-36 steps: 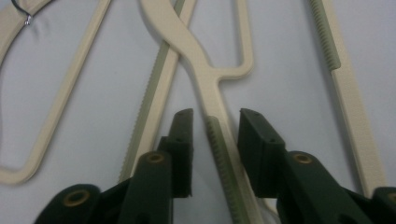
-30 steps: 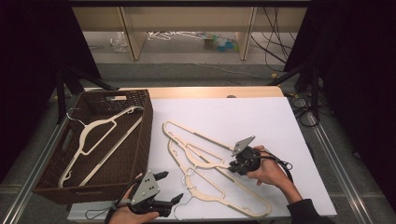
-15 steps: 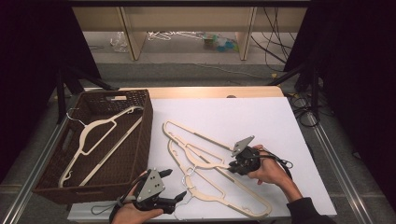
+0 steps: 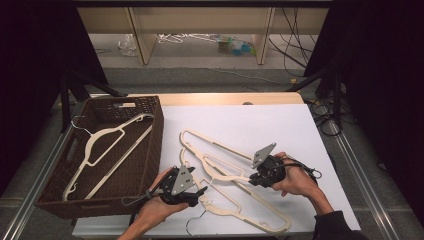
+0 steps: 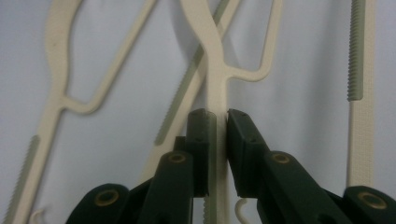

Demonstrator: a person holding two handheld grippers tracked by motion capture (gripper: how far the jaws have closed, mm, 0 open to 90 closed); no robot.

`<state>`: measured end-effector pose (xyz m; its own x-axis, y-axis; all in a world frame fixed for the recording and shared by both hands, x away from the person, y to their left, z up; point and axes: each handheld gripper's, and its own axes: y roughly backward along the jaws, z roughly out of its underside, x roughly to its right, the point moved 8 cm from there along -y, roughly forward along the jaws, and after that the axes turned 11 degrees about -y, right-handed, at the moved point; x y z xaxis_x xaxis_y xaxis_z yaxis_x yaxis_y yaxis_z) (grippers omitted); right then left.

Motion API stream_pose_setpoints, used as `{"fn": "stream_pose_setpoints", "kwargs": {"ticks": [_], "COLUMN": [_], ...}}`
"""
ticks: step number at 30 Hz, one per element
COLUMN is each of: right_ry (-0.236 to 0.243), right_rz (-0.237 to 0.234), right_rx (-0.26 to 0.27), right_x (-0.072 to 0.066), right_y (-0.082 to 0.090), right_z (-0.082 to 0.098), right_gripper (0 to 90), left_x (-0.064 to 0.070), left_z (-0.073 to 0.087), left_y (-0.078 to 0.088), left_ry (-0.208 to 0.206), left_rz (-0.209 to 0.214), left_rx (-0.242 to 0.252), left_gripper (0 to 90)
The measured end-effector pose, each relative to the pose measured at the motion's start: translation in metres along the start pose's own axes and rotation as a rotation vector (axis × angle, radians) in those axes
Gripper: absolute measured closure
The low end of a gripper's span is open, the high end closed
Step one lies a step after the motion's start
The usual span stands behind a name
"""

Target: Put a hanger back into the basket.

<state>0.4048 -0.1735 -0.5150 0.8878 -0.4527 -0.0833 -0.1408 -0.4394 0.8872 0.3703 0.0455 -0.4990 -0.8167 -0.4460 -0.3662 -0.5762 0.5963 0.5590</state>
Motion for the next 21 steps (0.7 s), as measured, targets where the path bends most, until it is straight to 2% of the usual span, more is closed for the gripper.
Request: {"fn": "stream_pose_setpoints", "kwargs": {"ticks": [7, 12, 16, 21], "right_ry": [0.011, -0.004, -0.004, -0.002], "right_rz": [-0.027, -0.05, -0.048, -0.051], "right_rx": [-0.025, -0.004, -0.007, -0.008], "right_x": [-0.007, -0.008, -0.007, -0.007], "right_y": [0.014, 0.021, 0.022, 0.022], "right_z": [0.002, 0.0, 0.002, 0.002], "right_gripper": [79.5, 79.4, 79.5, 79.5], "left_x": [-0.006, -0.007, -0.007, -0.011], "left_z": [0.005, 0.007, 0.012, 0.014], "left_y": [-0.021, -0.033, -0.039, -0.047], "left_ry": [-0.097, -0.161, -0.216, -0.269], "left_rz": [-0.007, -0.003, -0.003, -0.014], "left_rx": [-0.075, -0.1, -0.135, -0.143], "left_gripper": [35.4, 36.0, 38.0, 38.6]}}
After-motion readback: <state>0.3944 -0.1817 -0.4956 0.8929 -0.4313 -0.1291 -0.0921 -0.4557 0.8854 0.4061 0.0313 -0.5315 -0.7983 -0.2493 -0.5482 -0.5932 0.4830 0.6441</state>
